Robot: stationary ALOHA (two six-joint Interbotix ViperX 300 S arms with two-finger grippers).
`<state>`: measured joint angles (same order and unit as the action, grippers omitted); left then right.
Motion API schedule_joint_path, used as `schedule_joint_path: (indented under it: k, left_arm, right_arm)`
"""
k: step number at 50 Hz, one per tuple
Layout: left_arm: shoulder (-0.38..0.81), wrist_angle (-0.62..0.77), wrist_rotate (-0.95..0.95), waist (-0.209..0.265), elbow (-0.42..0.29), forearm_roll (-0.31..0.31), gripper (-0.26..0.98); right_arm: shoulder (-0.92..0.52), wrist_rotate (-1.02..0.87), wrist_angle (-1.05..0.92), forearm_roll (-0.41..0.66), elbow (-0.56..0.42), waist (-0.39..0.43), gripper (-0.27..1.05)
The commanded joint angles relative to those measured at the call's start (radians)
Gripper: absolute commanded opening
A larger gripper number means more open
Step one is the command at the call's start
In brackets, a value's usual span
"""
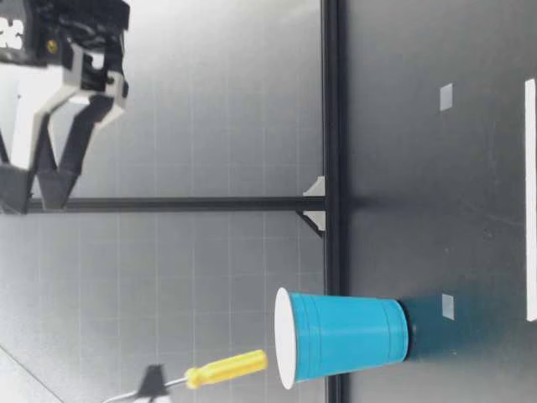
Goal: Pick up the screwdriver with the right arm, hand it over to the left arm then place it into the cup.
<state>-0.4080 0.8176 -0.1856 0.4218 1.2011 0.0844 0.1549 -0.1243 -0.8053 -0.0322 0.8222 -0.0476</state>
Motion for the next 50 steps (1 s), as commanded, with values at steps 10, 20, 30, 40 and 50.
schedule_joint_path:
  k: [10, 20, 30, 40, 50]
  left_arm:
    - [0.121, 0.052, -0.026, 0.095, -0.080, 0.003, 0.03]
    - [0.209, 0.075, -0.012, 0.109, -0.118, 0.003, 0.03]
    - [0.241, 0.075, -0.005, 0.107, -0.127, 0.012, 0.10]
    - [0.230, 0.071, -0.005, 0.109, -0.127, 0.012, 0.33]
    - [0.222, 0.069, 0.021, 0.109, -0.129, 0.012, 0.58]
  right_arm:
    - [0.023, -0.002, -0.011, 0.000, -0.006, -0.005, 0.71]
    - [0.025, -0.006, -0.011, 0.000, -0.002, -0.005, 0.71]
    - [0.026, -0.006, -0.011, 0.000, -0.002, -0.005, 0.71]
    - [0.026, -0.008, -0.011, 0.002, -0.002, -0.003, 0.71]
    - [0.023, -0.008, -0.011, 0.002, -0.002, 0.000, 0.71]
